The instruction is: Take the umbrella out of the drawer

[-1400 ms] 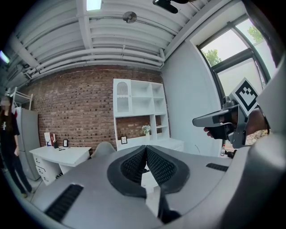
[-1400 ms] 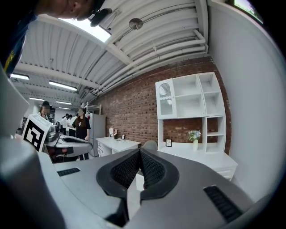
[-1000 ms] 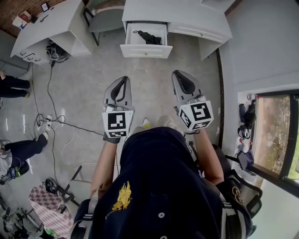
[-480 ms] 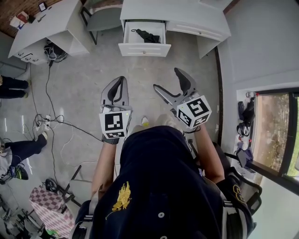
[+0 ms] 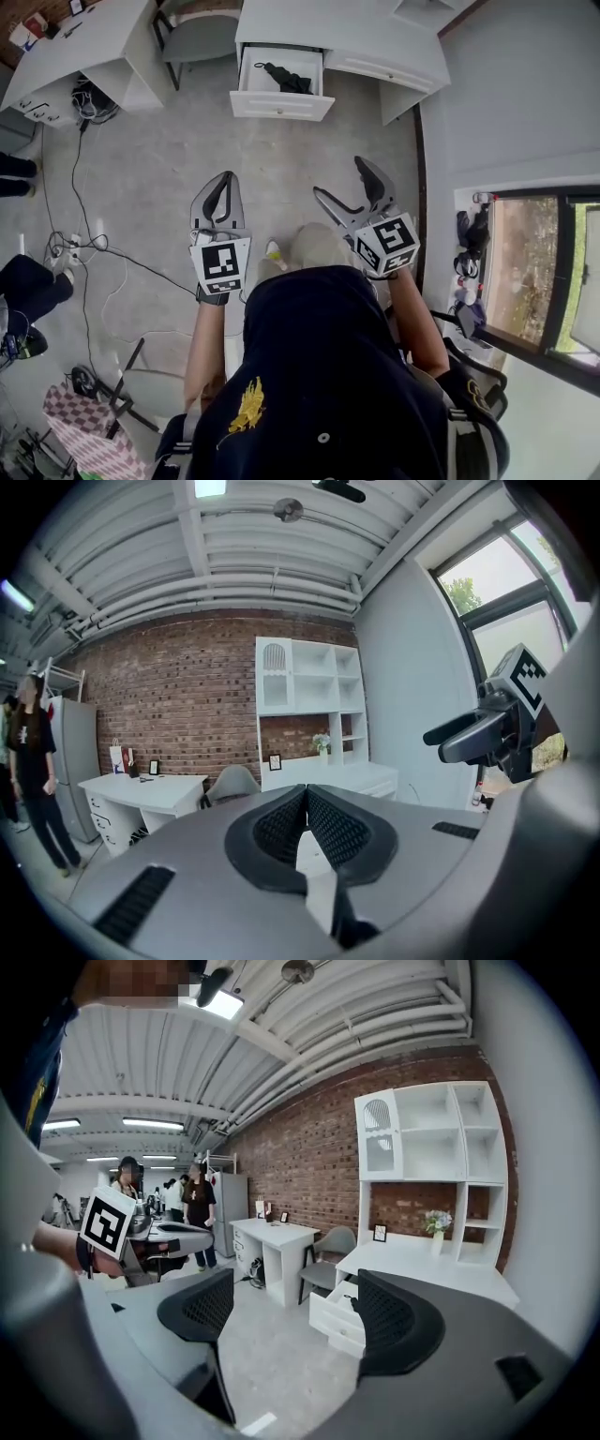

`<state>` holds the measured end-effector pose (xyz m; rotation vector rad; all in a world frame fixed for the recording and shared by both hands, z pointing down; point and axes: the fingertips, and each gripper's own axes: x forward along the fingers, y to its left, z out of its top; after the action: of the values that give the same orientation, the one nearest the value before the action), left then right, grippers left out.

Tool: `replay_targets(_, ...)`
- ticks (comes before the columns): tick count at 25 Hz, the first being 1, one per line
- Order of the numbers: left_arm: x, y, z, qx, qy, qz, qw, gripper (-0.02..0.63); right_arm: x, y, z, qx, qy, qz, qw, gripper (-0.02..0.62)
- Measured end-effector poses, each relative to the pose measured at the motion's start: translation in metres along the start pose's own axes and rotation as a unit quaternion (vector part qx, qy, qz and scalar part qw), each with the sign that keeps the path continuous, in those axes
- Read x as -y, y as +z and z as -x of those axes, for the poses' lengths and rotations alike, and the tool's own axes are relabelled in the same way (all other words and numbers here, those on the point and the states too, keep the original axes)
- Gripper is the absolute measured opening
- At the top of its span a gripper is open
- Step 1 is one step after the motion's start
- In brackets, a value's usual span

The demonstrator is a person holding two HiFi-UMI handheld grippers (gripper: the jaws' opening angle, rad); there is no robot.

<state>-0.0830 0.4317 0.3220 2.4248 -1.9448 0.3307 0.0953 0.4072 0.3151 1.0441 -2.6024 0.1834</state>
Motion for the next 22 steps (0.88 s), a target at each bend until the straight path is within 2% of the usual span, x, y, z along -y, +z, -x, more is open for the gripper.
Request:
replay_targets(10, -0.005, -0.008, -0.044, -0.026, -0.019, -0.002, 0.9995, 0.02, 0.041, -0.007, -0.026, -0.003, -0.021, -0.05, 0.999, 0.422)
replay_targets(16, -0.014, 0.001, -0.097, -0.038, -0.019, -0.011, 0.9991, 0.02, 0.094, 0.007, -0.067, 0.021, -0.025, -0.078, 0.996, 0.422)
replay_targets(22, -0.026, 0.019, -0.177, -0.061, -0.028, -0.028, 0.9973, 0.019, 0.16, 0.03, -0.124, 0.05, -0.022, -0.105, 0.993, 0.421)
